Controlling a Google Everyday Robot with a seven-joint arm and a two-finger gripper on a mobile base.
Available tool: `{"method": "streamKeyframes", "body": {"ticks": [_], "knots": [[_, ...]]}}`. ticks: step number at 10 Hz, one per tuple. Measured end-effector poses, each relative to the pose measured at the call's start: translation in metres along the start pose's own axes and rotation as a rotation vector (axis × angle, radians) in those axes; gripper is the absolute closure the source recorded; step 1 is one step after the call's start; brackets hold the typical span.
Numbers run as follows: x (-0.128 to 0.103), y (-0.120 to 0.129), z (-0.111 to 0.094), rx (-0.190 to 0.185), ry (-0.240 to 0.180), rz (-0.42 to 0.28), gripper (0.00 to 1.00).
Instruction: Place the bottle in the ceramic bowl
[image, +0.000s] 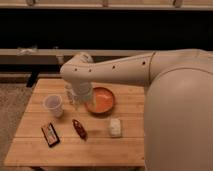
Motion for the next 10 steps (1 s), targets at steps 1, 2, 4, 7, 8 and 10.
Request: {"method": "streamKeyframes", "body": {"ticks": [1,2,4,7,8,10], "knots": [[-0.022,-0.004,0.0,-0.011,-0.034,-0.012,0.35],[-0.037,-0.004,0.001,-0.023,-0.06,-0.023,0.35],[-0.076,0.008,0.003,-0.071,-0.114,-0.071,0.35],[-0.101,0.026,0.009,-0.213,-0.136,-0.162,0.35],[-0.108,0.04,0.011,-0.254,-0.144,-0.211,0.35],[-0.115,0.053,0.015,-0.274,-0.155,-0.261,0.35]]}}
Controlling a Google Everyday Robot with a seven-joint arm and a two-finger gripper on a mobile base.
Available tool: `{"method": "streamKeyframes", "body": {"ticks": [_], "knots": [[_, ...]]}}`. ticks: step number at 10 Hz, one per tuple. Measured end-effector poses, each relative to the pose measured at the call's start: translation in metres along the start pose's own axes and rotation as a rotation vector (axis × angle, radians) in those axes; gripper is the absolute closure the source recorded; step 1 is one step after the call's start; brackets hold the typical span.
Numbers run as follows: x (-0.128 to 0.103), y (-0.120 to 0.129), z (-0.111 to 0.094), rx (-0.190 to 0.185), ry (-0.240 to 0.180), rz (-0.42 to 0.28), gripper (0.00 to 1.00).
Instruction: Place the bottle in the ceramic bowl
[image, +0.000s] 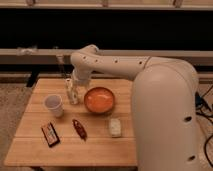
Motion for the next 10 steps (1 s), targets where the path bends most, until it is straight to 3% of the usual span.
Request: {"method": "streamKeyframes", "body": {"ticks": [3,10], "knots": [[-0.013,0.013,0.012,0.008,-0.023,-0.077,0.35],[-0.04,0.023,0.036,0.093,-0.071,-0.183,0.35]]}}
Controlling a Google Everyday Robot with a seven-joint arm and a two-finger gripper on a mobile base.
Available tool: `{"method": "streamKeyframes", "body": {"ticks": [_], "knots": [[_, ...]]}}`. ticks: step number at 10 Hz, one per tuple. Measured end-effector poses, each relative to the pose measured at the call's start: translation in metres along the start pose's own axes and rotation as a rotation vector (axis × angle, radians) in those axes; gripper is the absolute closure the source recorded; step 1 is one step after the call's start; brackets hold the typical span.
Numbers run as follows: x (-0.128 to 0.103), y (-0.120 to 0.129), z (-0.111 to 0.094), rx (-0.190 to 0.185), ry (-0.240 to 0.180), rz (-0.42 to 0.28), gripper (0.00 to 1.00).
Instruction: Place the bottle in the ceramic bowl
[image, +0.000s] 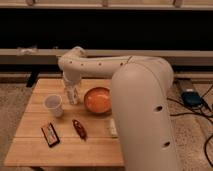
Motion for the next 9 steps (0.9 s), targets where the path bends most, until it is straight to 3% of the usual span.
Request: {"method": "streamKeyframes", "body": {"ticks": [6,9], "knots": [[-0.011,-0.001,0.018,0.018,-0.019,-0.025,0.37],[-0.009,0.002,0.021,0.014,-0.017,-0.027,0.66]]}}
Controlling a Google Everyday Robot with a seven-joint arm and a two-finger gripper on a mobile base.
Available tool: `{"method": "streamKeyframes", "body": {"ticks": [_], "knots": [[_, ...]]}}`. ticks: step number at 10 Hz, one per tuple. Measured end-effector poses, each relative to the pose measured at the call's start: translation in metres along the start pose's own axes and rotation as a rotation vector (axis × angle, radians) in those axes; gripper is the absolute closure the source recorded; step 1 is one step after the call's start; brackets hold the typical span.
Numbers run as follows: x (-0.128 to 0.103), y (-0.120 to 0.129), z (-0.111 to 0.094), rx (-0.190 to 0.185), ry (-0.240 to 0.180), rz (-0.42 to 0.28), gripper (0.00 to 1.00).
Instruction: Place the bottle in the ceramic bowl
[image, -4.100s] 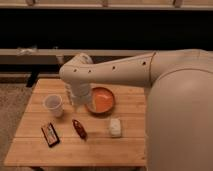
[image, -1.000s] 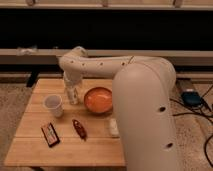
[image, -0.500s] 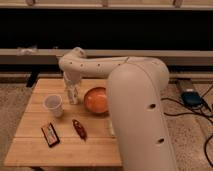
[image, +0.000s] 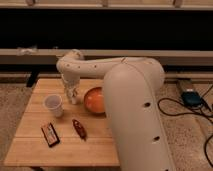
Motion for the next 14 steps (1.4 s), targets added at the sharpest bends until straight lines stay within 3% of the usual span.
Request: {"method": "streamKeyframes", "body": {"ticks": [3,4,8,12,14], "knots": [[0.005,-0.004,-0.008,-0.014,-0.007,0.031,0.97],[0.006,-0.008,-0.013,-0.016,-0.012,0.045,1.0],[0.017,-0.043,-0.042,-0.014,-0.05,0.146,1.0],[0.042,-0.104,-0.093,-0.008,-0.124,0.293,1.0],[0.046,-0.117,-0.112,-0.015,-0.162,0.337,1.0]]}}
